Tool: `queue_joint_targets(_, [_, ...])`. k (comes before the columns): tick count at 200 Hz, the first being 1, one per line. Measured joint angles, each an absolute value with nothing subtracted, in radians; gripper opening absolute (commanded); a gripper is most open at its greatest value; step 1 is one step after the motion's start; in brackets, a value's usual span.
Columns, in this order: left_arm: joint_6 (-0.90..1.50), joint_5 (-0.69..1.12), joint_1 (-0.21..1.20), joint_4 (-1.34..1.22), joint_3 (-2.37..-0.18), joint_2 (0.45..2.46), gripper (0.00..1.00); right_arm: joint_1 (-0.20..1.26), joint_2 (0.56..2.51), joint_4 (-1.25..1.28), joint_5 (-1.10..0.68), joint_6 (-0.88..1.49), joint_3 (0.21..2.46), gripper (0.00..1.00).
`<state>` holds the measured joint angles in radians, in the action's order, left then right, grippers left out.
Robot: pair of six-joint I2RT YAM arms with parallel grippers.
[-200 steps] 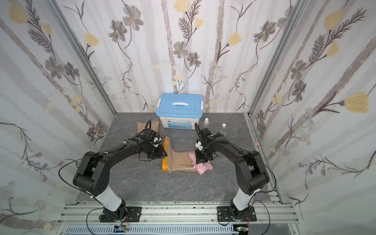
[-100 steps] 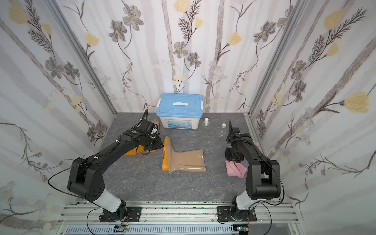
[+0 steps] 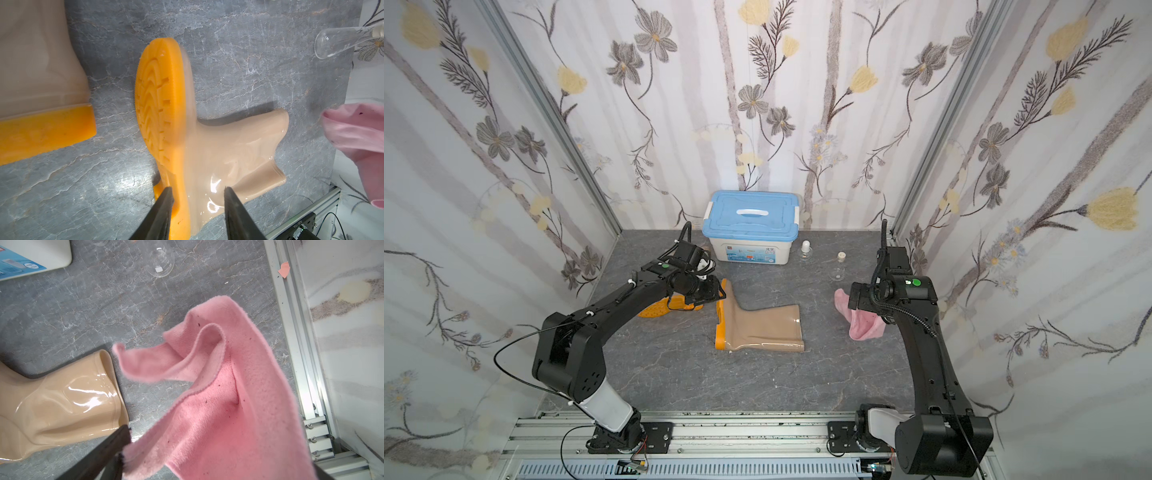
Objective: Wipe the rubber boots with a cloth
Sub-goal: Place the cleaning item at the center of the board.
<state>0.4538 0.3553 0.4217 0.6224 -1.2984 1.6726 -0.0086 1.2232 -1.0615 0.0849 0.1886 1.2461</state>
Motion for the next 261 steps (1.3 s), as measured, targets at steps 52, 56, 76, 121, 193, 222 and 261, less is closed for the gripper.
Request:
queue_joint_targets(52, [0.461,0.360,0.487,0.603,-1.360,1.715,0.43,0.012,1.356,-1.089,0.001,0.179,1.182,0.97])
queue_joint_targets(56, [0.464,0.361,0.496,0.598,-1.363,1.716,0.44,0.012,1.350,-1.081,-0.008,0.185,1.175,0.97])
queue_joint_targets(76, [0.473,0.377,0.566,0.550,-1.374,1.726,0.44,0.006,1.335,-1.058,-0.016,0.214,1.151,0.98])
queue_joint_targets(121, [0.558,0.508,0.766,0.260,-1.378,1.857,0.44,-0.066,1.416,-0.951,-0.116,0.266,1.111,0.97])
queue_joint_targets(193, [0.748,0.595,0.962,-0.063,-1.530,2.079,0.45,-0.113,1.650,-0.798,-0.248,0.326,1.145,0.96])
queue_joint_targets(222, [0.741,0.570,1.001,-0.039,-1.648,2.156,0.44,-0.115,1.699,-0.778,-0.272,0.340,1.169,0.95])
queue_joint_targets(261, [0.749,0.569,1.039,-0.005,-1.738,2.264,0.44,-0.116,1.738,-0.756,-0.290,0.347,1.184,0.95])
